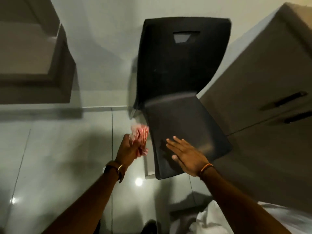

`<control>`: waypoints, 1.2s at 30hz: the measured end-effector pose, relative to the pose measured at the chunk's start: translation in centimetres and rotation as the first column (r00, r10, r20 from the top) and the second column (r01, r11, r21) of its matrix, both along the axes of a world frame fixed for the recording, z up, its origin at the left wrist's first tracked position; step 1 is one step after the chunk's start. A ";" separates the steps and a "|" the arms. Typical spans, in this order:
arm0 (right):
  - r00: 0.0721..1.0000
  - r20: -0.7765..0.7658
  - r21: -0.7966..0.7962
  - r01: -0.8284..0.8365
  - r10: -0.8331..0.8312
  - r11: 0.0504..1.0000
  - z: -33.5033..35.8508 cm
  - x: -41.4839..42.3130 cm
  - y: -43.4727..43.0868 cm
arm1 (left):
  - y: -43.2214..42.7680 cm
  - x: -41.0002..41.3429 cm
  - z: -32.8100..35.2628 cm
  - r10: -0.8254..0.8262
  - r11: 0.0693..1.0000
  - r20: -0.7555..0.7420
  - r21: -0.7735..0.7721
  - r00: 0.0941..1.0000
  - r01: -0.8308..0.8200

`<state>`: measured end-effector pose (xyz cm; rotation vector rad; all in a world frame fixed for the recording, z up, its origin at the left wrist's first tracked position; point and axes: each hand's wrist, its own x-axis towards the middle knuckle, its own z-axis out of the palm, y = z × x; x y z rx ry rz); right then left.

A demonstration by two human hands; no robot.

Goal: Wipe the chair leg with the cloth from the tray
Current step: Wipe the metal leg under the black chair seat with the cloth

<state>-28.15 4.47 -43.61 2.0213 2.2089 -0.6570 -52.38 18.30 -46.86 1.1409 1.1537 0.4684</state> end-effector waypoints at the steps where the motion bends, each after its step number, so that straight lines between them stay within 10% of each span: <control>1: 0.999 -0.003 -0.019 -0.046 0.046 0.999 -1.5 -0.3 1.0 | -0.7 -1.1 -2.4 0.017 1.000 -0.045 0.002 0.999 -0.017; 9: 0.973 0.037 -0.066 -0.224 0.227 0.972 -10.0 0.4 5.9 | -10.3 -1.6 -18.2 0.146 0.989 -0.139 -0.003 0.980 -0.148; 22: 0.985 -0.016 0.160 -0.167 0.172 0.973 -15.1 0.5 5.0 | -18.7 2.5 -30.8 -0.161 0.931 0.011 0.334 0.987 0.148; 27: 0.985 -0.050 0.201 -0.150 0.163 0.968 -15.2 0.5 4.9 | -16.3 1.9 -39.4 -0.233 0.960 0.010 0.162 0.972 0.229; 36: 0.986 -0.038 0.210 -0.148 0.160 0.966 -15.1 0.5 5.0 | -19.4 4.1 -31.7 -0.060 0.952 0.024 0.302 0.998 0.050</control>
